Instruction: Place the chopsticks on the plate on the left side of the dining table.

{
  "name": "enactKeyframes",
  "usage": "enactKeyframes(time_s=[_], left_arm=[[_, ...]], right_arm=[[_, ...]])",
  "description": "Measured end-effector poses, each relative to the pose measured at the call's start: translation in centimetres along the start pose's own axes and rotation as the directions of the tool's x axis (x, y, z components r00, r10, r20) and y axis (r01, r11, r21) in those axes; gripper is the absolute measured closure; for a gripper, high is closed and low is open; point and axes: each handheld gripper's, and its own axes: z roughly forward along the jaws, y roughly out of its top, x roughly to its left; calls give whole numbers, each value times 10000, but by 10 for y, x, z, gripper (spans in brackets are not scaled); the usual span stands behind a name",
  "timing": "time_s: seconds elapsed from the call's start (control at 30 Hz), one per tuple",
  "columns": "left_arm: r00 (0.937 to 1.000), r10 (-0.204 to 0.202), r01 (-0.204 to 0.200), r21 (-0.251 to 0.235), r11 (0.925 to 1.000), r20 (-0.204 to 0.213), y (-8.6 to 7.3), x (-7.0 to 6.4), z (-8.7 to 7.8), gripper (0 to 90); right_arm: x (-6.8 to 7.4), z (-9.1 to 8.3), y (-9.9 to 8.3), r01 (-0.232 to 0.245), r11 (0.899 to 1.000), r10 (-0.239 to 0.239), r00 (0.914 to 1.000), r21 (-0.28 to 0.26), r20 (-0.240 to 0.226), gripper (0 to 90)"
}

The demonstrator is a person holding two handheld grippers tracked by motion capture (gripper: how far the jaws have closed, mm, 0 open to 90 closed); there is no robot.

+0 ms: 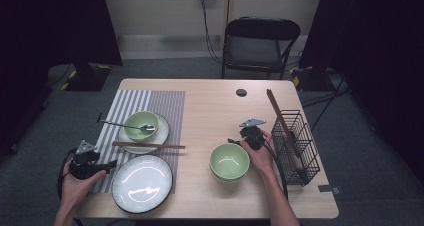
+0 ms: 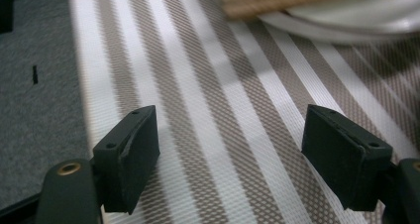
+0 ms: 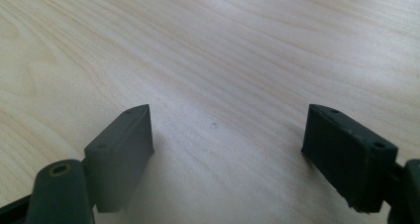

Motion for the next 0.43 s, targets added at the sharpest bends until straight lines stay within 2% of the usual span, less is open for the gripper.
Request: enactKeyframes(time_s=[0.07, 0.13, 0.33, 0.43], left_arm=[[9999, 135, -136, -52, 9999, -94, 0, -1, 0, 210], [10000, -61, 61, -253, 9997, 5, -3, 1, 1, 195], [9998, -109, 100, -578, 9983, -145, -8, 0, 0, 182], [9999, -104, 96, -582, 9983, -132, -9, 0, 0, 181]], right_arm=[[0, 0, 0, -1, 10000, 1, 10000, 0, -1, 187], [0, 0, 0, 2, 10000, -2, 10000, 0, 0, 187], [0, 0, 0, 2, 10000, -2, 10000, 0, 3, 188], [0, 0, 0, 3, 10000, -3, 10000, -1, 5, 188]])
